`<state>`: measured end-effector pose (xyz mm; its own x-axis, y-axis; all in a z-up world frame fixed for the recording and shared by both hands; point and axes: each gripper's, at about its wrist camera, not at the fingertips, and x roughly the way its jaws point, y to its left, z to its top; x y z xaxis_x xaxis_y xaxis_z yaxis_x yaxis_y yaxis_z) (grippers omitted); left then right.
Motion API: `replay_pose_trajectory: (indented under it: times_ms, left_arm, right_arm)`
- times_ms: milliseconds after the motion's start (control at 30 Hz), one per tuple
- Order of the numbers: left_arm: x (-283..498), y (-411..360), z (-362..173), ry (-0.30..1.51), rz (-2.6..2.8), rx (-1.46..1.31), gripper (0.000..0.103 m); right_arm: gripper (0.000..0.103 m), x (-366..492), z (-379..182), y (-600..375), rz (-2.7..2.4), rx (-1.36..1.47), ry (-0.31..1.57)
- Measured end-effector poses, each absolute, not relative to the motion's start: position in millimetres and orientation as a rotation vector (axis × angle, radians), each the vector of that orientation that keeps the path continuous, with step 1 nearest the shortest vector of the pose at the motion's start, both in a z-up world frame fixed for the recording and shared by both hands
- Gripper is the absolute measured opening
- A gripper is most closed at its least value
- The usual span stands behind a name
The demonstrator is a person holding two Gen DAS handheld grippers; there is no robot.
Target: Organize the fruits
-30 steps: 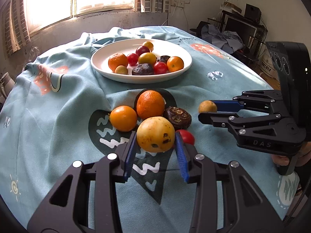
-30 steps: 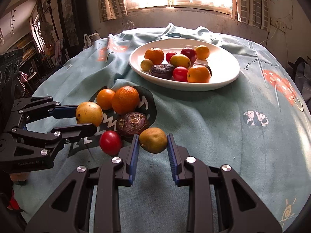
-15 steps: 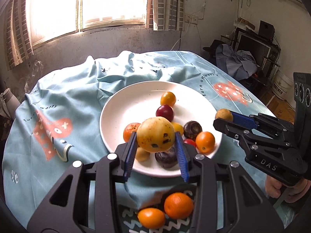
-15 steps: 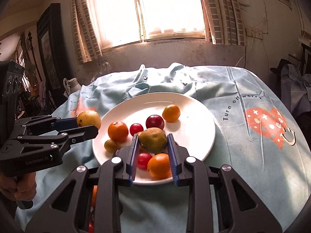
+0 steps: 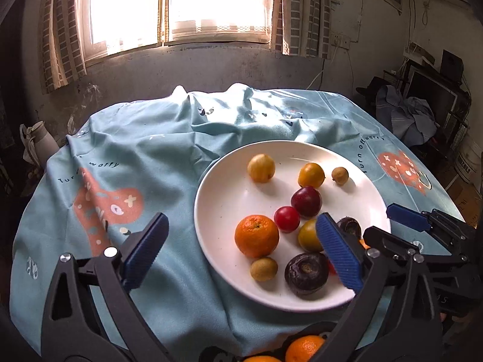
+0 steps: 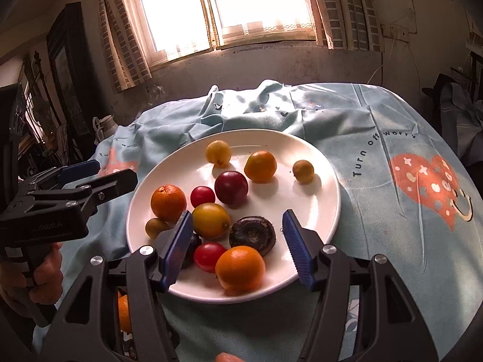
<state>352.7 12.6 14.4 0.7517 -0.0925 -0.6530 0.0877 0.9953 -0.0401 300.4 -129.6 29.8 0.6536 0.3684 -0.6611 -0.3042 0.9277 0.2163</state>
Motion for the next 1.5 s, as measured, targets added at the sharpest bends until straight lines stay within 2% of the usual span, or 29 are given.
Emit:
replay_pose_trajectory:
  times_ms: [367, 500, 900, 967, 1033, 1500]
  left_arm:
    - [242.4, 70.1, -24.7, 0.734, 0.045, -0.104, 0.101]
    - [230.0, 83.0, -24.3, 0.721, 0.07, -0.158, 0.101]
    - [227.3, 74.0, -20.7, 0.701, 0.071, -0.103, 0.101]
    - [227.1, 73.4, -20.9, 0.7, 0.068, -0.101, 0.101]
    - [227.2, 73.1, -21.2, 0.702, 0.069, -0.101, 0.101]
    - [224.9, 72.3, -21.4, 0.694, 0.067, -0.103, 0.101]
  right_arm:
    - [0.062, 204.8, 3.4, -95.4, 0.468, 0.035, 0.961]
    - [0.062, 187.1, -4.1, -90.6, 0.497, 0.051, 1.007]
    - [0.062, 166.4, 3.6, -75.2, 0.629, 0.024, 0.992]
    - [0.06, 165.1, 1.1, -72.3, 0.638, 0.016, 1.001]
    - [0.053, 165.2, -0.9, -70.9, 0.645, 0.015, 1.007]
    - [0.042, 172.5, -13.5, -65.8, 0.619, -0.01, 1.019]
